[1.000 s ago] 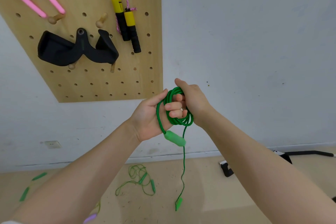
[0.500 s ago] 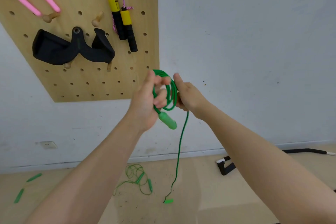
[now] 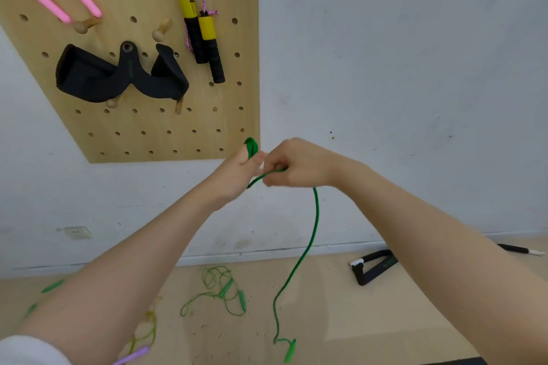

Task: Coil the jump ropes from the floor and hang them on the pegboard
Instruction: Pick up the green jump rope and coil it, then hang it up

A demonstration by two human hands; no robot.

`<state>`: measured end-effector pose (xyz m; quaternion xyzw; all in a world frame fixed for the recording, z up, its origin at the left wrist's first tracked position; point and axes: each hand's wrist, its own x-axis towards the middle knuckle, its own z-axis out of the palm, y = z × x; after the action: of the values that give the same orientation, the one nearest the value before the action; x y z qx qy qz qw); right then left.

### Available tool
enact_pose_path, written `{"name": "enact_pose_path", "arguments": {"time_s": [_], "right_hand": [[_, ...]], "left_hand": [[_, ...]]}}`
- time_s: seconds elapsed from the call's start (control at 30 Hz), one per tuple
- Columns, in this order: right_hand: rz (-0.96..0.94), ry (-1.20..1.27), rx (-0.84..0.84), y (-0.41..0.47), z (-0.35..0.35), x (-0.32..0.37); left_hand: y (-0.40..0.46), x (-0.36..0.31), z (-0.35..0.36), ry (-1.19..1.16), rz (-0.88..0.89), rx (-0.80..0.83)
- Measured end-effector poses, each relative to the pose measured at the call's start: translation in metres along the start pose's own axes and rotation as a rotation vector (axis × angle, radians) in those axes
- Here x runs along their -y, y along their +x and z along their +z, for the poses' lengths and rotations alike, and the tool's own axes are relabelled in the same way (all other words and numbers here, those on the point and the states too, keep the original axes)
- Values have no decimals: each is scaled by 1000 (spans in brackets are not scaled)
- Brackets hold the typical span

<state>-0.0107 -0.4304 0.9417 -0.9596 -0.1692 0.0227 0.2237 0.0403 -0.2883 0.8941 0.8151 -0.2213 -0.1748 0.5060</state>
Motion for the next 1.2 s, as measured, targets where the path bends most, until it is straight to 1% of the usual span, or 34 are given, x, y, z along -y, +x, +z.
{"name": "enact_pose_path", "arguments": {"time_s": [0.07, 0.13, 0.17, 0.23, 0.27, 0.3, 0.33, 0.4, 0.43, 0.47, 0.5, 0.53, 0.57, 0.6, 0.67, 0.7, 0.73, 0.77, 0.87, 0.93, 1.0, 1.03, 1.1, 1.13, 1.2], "right_hand": [[60, 171, -176, -2, -8, -7], [88, 453, -402, -2, -10, -12], [74, 558, -484, -1, -9, -14], [36, 749, -534, 2, -5, -13], [49, 809, -535, 5, -1, -13], [98, 787, -514, 10, 5, -14], [193, 664, -464, 15, 10, -18], [412, 313, -274, 17, 25, -22], [473, 245, -209, 17, 31, -23], [496, 278, -161, 14, 34, -22], [487, 330, -137, 10, 34, -17], [450, 367, -114, 6, 32, -12], [378, 343, -71, 3, 28, -5], [298, 290, 3, 0, 23, 4], [144, 165, 183, -6, 12, 25], [95, 141, 244, -9, 6, 32], [63, 156, 241, -11, 0, 34], [39, 176, 184, -11, -6, 33], [47, 270, -102, -7, -18, 16], [97, 388, -236, -5, -18, 2], [143, 537, -307, -3, -9, -9], [151, 614, -339, -3, -4, -11], [136, 737, -360, -1, 11, -17], [144, 757, -318, -1, 19, -18], [212, 699, -143, -3, 36, -17]], "left_hand": [[-18, -8, 4, -139, 58, 90], [-35, -18, 9, -294, 146, 273], [-42, -23, 12, -372, 158, 355], [-48, -35, 16, -543, 135, 460], [-47, -40, 16, -632, 144, 474], [-45, -44, 15, -716, 177, 452], [-41, -45, 13, -789, 227, 403], [-32, -46, 5, -892, 300, 260], [-26, -45, 1, -891, 311, 165], [-20, -43, -4, -837, 310, 53], [-12, -40, -7, -731, 291, -62], [-5, -36, -10, -593, 249, -161], [2, -30, -10, -452, 195, -232], [7, -25, -10, -316, 147, -266], [12, -12, -4, -91, 99, -222], [12, -8, -1, -47, 78, -188], [10, -3, 1, -61, 57, -159], [8, 0, 3, -126, 50, -130], [-6, 2, 5, -321, 57, -37], [-16, -2, 6, -472, 29, 100], [-24, -10, 6, -602, 27, 287], [-28, -14, 5, -642, 49, 350], [-33, -22, 4, -647, 122, 376], [-35, -25, 4, -634, 160, 367], [-37, -31, 6, -632, 228, 297]]}}
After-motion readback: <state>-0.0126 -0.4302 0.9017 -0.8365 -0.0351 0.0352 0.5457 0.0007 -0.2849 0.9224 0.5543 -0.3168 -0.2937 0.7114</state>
